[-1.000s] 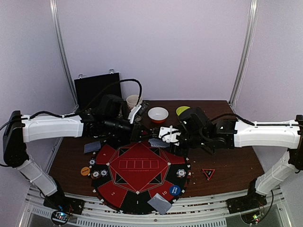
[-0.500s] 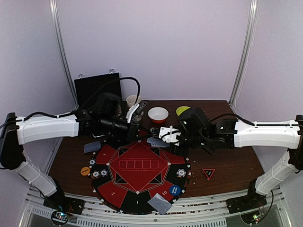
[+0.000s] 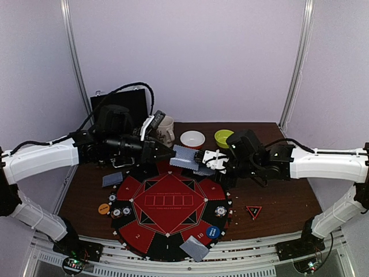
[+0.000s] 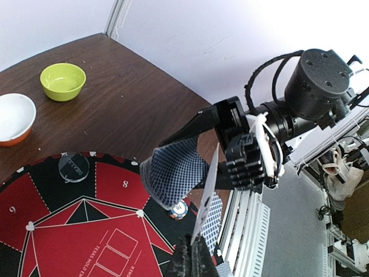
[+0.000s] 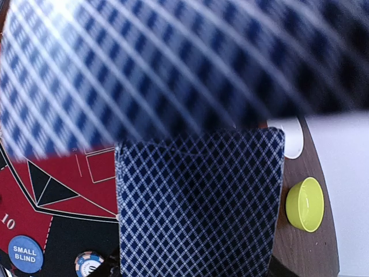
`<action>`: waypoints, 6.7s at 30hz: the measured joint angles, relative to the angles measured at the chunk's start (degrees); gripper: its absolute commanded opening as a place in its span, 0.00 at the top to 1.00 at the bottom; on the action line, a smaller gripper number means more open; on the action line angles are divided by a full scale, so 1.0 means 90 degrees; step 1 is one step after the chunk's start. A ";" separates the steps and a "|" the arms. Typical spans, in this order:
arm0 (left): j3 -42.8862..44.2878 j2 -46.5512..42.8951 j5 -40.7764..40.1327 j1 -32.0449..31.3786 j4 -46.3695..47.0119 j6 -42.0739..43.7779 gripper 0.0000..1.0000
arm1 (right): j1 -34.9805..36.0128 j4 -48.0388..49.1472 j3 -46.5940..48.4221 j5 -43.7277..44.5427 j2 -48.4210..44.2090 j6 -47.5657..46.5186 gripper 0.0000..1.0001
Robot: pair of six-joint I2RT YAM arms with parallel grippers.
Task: Distribute texas hold em gaming equipment
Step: Pick up the poker card from the face-down deck piles, then place the poker card in the small blind area, then pick up the poker card from the face-down deck piles, then flop the poker card into the community card area.
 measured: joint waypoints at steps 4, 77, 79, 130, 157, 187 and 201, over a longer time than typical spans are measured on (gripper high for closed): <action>-0.0253 -0.0255 0.0061 0.0107 -0.0206 -0.0022 1.00 | -0.0267 0.0022 -0.0080 0.0017 -0.0051 0.0049 0.44; -0.0532 0.0335 -0.0760 -0.0707 0.0095 -0.0811 0.06 | -0.0104 -0.0554 0.0041 0.0136 -0.0442 0.0165 0.44; -0.0607 -0.0032 -0.0993 -0.0605 0.0534 -0.0765 0.03 | 0.0010 -0.0551 0.0143 0.0078 -0.0342 0.0163 0.44; -0.0503 0.0656 -0.0707 -0.0034 0.0299 0.0500 0.67 | 0.0495 -0.0466 0.1273 -0.0321 0.1010 -0.0061 0.44; -0.0257 0.0284 0.0389 0.0321 -0.0209 0.0704 1.00 | 0.0151 -0.0442 0.1209 -0.0306 0.1003 -0.0148 0.44; -0.1812 0.0163 -0.7036 -0.0401 -0.0848 0.6394 1.00 | -0.0277 -0.0282 0.0685 -0.0384 0.0279 0.0010 0.44; -0.1926 0.1501 -0.6025 -0.1110 -0.1588 0.6455 1.00 | -0.0277 -0.0267 0.0675 -0.0408 0.0160 0.0015 0.44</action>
